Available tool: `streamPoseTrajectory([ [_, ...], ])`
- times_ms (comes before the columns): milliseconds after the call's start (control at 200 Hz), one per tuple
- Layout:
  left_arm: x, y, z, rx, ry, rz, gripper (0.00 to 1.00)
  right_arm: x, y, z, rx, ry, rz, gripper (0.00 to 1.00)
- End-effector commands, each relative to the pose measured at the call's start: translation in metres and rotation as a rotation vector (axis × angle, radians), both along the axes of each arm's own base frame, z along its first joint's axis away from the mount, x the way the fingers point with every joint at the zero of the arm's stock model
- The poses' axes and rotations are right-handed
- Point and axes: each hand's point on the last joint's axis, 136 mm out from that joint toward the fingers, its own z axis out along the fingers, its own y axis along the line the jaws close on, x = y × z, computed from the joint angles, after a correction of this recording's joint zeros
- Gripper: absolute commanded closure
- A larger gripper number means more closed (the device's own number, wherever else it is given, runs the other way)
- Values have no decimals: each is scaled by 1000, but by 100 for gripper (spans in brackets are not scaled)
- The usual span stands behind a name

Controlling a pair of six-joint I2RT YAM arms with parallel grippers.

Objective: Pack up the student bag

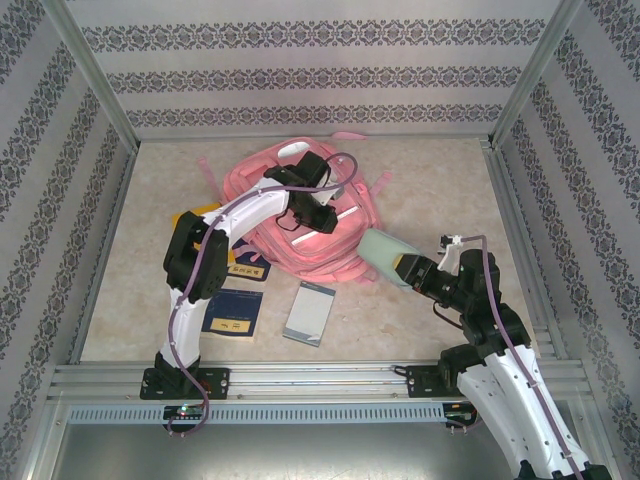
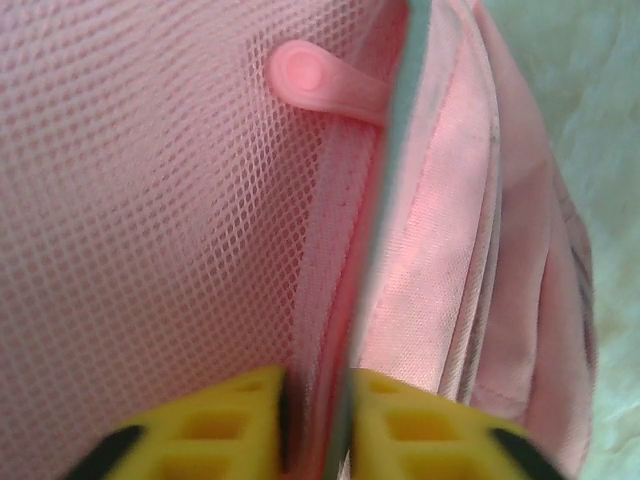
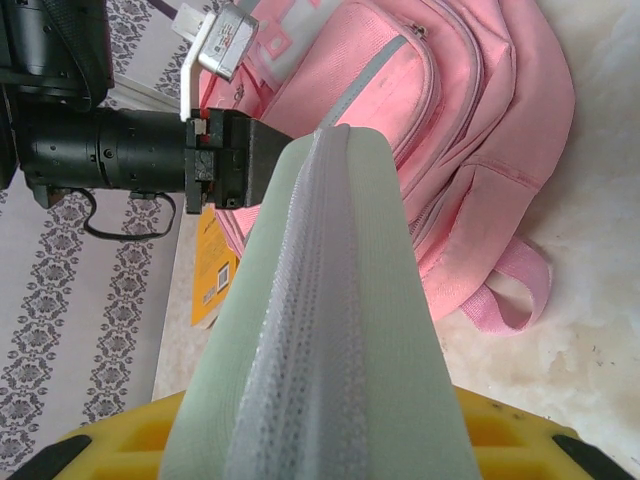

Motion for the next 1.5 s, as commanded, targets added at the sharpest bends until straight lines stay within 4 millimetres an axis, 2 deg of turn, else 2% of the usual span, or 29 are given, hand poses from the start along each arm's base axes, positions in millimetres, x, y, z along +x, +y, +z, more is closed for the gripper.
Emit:
streamPoseTrajectory([
  [0,0,-1,16,-21,-4,7,98,0,-1,4,-12,-30,3,64],
  [155,9,7,66,-84,-93,45,100,0,-4,8,-25,-34,-11,64],
  [265,17,25,111,-147,-139,99,100,1,-9,9,-32,-34,-39,64],
  [365,24,41,143,-193,-163,138,100,2,-6,17,5,-49,-43,64],
  [480,27,51,169,-234,-185,148,100,6,-7,21,31,-58,-63,65],
  [575,33,56,186,-256,-207,158,100,16,-6,23,81,-75,-93,64],
  [669,35,57,195,-277,-198,152,100,31,1,18,150,-63,-101,64],
  [824,35,53,195,-290,-181,128,100,60,21,11,257,-27,-82,64],
  [1094,34,46,195,-331,-161,104,100,107,50,33,337,-70,-91,64],
  [1174,35,45,196,-341,-161,100,100,123,55,31,367,-58,-124,64],
  [1369,35,33,207,-412,-165,48,100,171,77,30,472,-6,-161,64],
  [1494,38,28,215,-445,-173,31,100,205,94,14,527,58,-199,64],
])
